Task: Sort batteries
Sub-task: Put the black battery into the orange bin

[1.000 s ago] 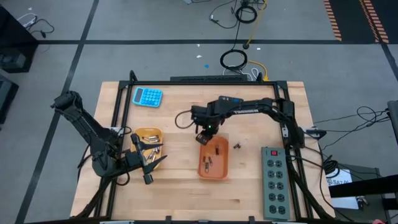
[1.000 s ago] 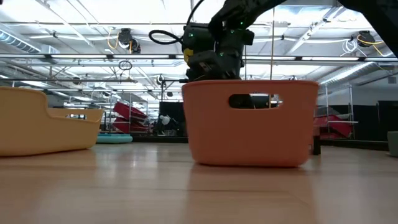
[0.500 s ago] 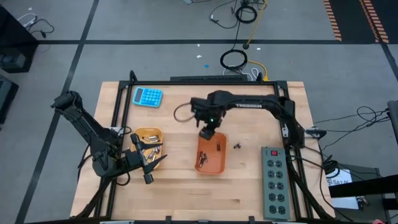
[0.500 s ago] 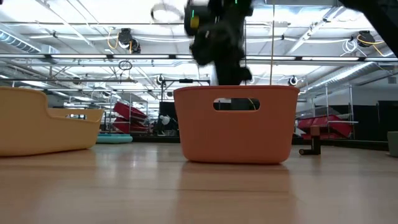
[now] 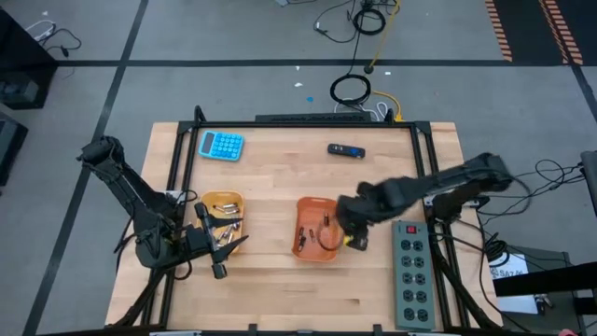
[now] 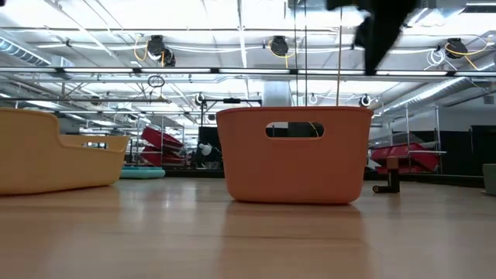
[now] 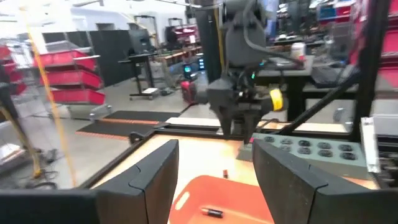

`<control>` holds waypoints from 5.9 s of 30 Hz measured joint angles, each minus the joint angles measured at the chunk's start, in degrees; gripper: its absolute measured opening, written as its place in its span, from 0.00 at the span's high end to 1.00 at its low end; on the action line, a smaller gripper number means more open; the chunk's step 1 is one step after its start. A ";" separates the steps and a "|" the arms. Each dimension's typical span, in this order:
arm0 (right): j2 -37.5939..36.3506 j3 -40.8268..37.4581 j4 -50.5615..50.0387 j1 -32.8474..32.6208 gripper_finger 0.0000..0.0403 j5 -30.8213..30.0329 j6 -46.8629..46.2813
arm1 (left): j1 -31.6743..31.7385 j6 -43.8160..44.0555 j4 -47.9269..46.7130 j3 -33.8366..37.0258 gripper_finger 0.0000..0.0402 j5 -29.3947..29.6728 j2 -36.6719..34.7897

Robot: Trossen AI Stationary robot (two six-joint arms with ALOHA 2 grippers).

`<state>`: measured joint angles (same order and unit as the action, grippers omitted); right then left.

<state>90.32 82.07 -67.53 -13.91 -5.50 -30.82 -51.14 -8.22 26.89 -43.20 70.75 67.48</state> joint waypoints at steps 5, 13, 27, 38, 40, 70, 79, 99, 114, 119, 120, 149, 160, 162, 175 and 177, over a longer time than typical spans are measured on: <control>-8.37 -16.31 11.11 -1.64 0.51 -2.03 -2.94 | -0.39 2.50 0.00 0.00 0.47 -0.91 0.00; -11.69 -28.85 16.86 -1.08 0.51 -5.25 2.38 | -0.28 3.06 -0.39 0.00 0.47 -1.06 0.00; -11.69 -38.09 32.11 -1.21 0.51 -11.52 2.87 | 2.17 1.91 -0.45 0.00 0.47 -1.06 0.00; -15.05 -45.47 41.33 -7.77 0.51 -26.49 -5.77 | 2.12 1.94 -0.93 0.00 0.47 -1.09 0.00; -15.76 -48.17 46.08 -9.57 0.51 -29.29 -7.45 | 2.12 1.96 -0.91 0.00 0.47 -1.09 0.00; -3.51 -66.86 89.15 -18.07 0.51 -48.64 -16.04 | 2.15 3.41 -2.00 0.02 0.47 -1.11 0.00; 0.81 -66.86 89.61 -18.01 0.51 -48.64 -19.19 | 2.15 3.40 -2.20 0.02 0.47 -1.11 0.00; -3.18 -65.34 89.47 -18.03 0.93 -44.35 -12.87 | 2.17 3.15 -3.53 0.02 0.47 -1.11 0.02; -10.87 -47.67 86.30 -16.06 0.70 -37.47 13.79 | 3.38 3.43 -3.47 0.04 0.47 -1.10 0.02; -9.41 -46.87 85.82 -12.27 0.53 -29.97 9.43 | 3.55 3.91 -3.43 0.04 0.47 -1.37 0.02; -9.40 -46.50 85.73 -11.66 0.51 -28.06 9.08 | 3.55 3.90 -3.33 0.04 0.47 -1.48 0.02; -10.58 -49.03 36.28 -16.49 0.47 -10.92 -12.38 | 3.87 3.38 -3.46 0.07 0.47 -1.57 0.02; -10.68 -50.46 41.50 -15.67 0.57 -8.06 -13.97 | 3.87 3.34 -3.42 0.07 0.47 -1.57 0.02; -10.64 -50.47 42.21 -15.67 0.62 -7.67 -14.87 | 3.87 3.34 -3.42 0.07 0.47 -1.56 0.02; -10.46 -50.49 48.02 -15.67 0.96 -7.59 -16.69 | 3.87 3.31 -3.42 0.07 0.47 -1.54 0.02; -10.46 -50.49 49.23 -15.71 0.97 -7.70 -16.44 | 3.87 3.32 -3.42 0.07 0.47 -1.54 0.02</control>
<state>79.85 31.57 -18.30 -29.63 -13.20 -47.25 -47.27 -4.91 23.46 -43.13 69.21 67.51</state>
